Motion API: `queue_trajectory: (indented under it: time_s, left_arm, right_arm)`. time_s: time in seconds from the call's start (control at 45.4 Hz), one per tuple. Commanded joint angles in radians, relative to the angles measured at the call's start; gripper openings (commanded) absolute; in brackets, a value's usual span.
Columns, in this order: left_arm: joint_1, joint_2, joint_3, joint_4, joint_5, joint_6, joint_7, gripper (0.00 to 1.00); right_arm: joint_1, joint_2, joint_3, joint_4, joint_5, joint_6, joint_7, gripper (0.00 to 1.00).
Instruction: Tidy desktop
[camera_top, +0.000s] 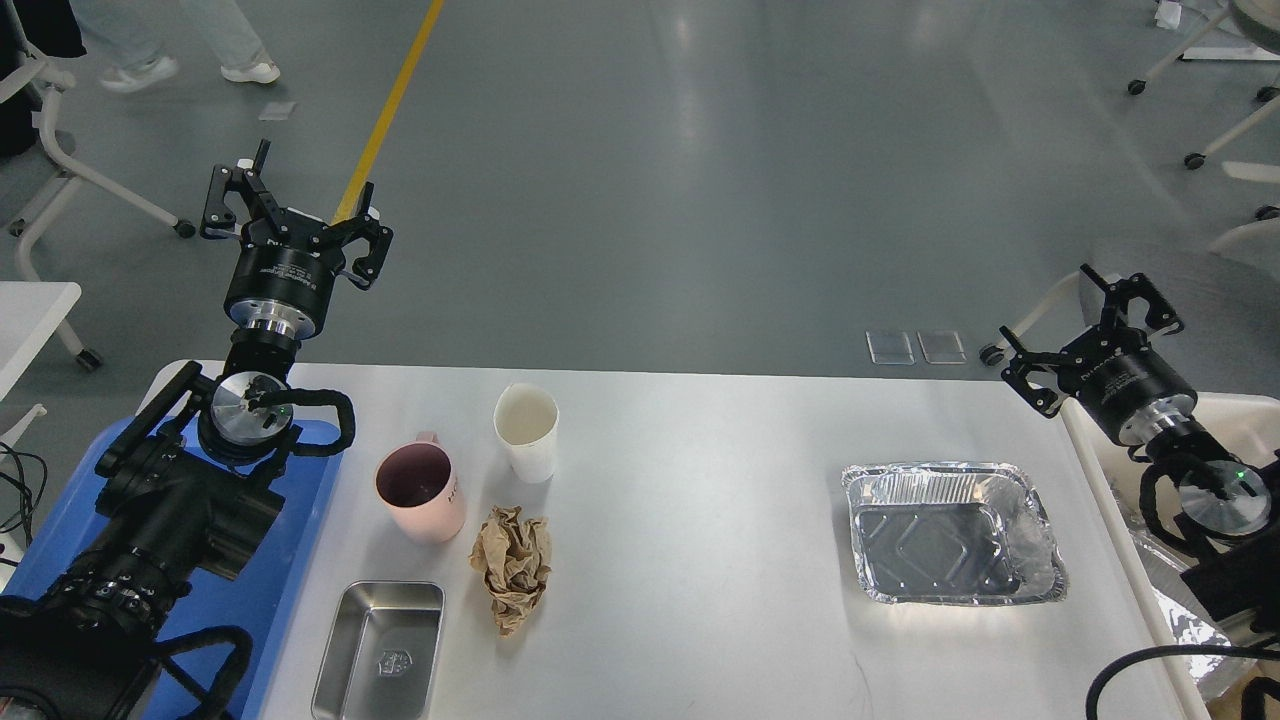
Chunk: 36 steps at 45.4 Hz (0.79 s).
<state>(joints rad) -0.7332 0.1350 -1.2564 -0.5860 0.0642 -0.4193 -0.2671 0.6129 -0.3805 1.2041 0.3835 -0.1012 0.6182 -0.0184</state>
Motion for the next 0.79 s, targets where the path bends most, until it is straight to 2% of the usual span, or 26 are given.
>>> queue_trajectory:
  time_s: [0.0,0.77]
  left_arm:
    - [0.0,0.0,0.002,0.0,0.0,0.007,0.008,0.98]
    - [-0.026,0.029,-0.003,0.009,0.003,-0.007,0.002,0.96]
  right_arm:
    - [-0.001,-0.001,0.0,0.0,0.0,0.0,0.0,1.0]
    - [0.001,-0.006,-0.009,-0.015,-0.002,0.0,0.0,1.0]
